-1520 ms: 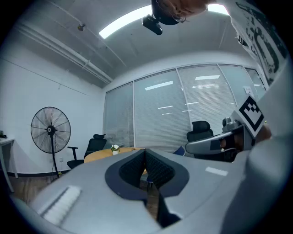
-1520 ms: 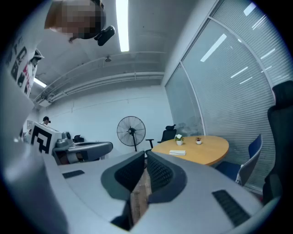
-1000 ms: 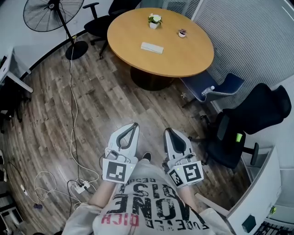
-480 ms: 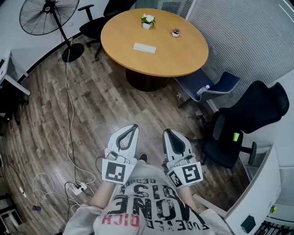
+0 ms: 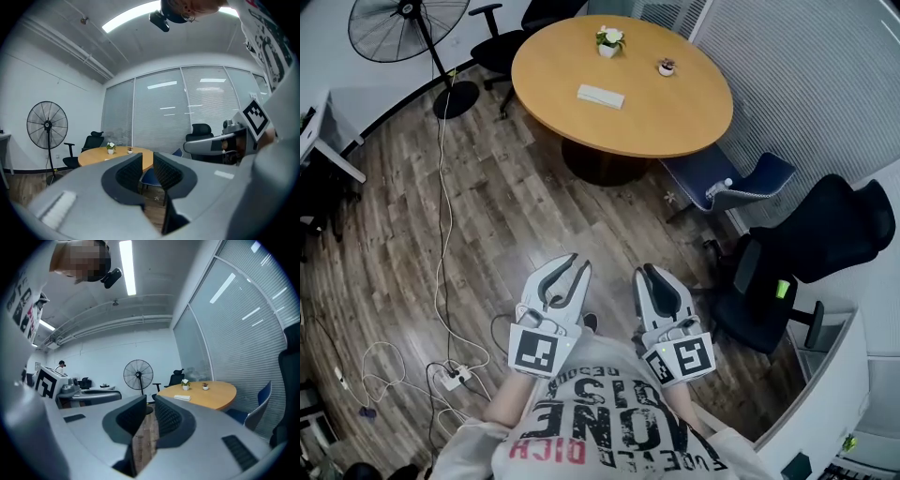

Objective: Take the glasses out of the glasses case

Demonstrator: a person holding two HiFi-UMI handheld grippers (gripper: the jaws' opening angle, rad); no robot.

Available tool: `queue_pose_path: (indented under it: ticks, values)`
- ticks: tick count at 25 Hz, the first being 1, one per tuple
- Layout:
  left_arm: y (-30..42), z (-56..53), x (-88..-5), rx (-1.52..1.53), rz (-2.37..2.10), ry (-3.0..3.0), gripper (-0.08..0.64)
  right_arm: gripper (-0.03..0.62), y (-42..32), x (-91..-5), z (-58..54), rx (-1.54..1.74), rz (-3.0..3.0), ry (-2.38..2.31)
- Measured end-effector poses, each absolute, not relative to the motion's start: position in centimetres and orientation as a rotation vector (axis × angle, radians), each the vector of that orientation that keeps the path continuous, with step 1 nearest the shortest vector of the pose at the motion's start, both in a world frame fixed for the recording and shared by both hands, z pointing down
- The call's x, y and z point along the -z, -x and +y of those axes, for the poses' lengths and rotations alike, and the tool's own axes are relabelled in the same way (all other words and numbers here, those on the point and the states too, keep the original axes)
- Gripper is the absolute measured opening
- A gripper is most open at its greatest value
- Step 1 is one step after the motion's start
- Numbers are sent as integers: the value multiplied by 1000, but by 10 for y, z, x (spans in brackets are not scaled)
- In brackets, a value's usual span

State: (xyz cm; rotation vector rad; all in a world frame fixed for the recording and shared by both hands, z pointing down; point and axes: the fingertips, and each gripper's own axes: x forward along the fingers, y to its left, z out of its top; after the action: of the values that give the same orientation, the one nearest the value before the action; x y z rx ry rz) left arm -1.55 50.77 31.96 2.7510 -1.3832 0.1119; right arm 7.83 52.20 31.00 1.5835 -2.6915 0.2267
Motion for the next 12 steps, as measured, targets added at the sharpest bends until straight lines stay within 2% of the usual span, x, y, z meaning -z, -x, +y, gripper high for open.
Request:
queue_pose_path:
  ticks: [12]
  values:
    - [46,442,-319,-90,-1360,-2758,74,29,-48,-311,462,-231,-2671,-1589]
